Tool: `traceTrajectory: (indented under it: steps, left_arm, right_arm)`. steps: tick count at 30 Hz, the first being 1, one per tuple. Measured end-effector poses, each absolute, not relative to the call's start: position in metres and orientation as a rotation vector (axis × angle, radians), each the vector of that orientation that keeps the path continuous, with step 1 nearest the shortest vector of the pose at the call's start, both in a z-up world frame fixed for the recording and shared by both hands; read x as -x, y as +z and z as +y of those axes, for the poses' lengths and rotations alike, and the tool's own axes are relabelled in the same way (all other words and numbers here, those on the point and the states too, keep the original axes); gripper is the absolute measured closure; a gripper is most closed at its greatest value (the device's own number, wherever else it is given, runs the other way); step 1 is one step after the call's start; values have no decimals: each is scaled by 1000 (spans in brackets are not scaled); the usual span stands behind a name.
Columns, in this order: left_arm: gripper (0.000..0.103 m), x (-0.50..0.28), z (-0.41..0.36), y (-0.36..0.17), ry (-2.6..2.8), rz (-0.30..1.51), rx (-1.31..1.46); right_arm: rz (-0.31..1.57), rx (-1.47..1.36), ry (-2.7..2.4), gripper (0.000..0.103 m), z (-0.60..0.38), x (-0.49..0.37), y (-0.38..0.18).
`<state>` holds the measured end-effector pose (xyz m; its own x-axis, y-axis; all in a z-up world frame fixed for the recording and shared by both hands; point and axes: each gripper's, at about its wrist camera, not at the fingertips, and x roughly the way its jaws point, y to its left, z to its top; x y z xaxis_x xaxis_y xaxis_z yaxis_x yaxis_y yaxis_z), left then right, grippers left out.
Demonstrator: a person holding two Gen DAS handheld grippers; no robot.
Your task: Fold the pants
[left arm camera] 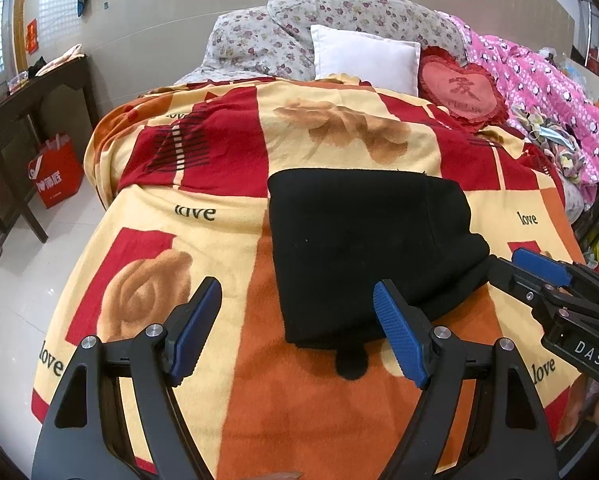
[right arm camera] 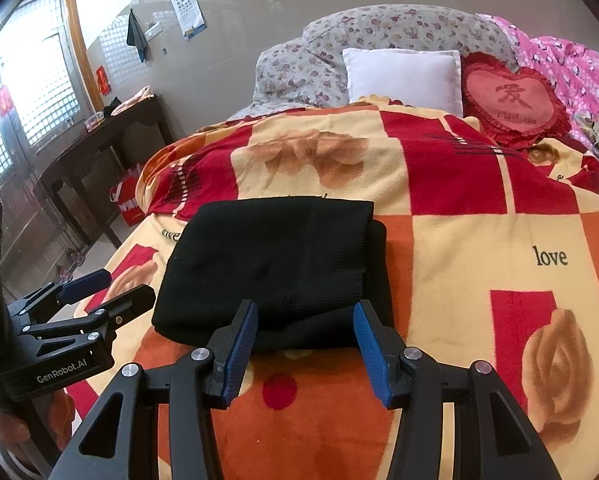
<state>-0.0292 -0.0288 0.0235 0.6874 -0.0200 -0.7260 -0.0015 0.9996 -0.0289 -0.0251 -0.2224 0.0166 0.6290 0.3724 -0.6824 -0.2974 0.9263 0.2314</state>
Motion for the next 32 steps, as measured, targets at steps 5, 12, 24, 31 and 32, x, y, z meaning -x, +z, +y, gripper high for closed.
traceTrajectory:
  steps: [5, 12, 24, 31, 32]
  left_arm:
    - [23, 29, -29, 23, -9, 814, 28]
    - [23, 30, -29, 20, -7, 821, 29]
    - [23, 29, -31, 15, 0, 827, 24]
    - [23, 25, -28, 17, -17, 814, 35]
    - [23, 25, -29, 17, -17, 812, 32]
  right_arm:
    - [803, -94, 386, 54, -221, 25, 16]
    - [813, -87, 388, 54, -219, 23, 15]
    - [815, -83, 393, 54, -218, 22, 13]
    - [832, -103, 325, 54, -243, 10, 1]
    - [840, -100, 305, 54, -250, 5, -2]
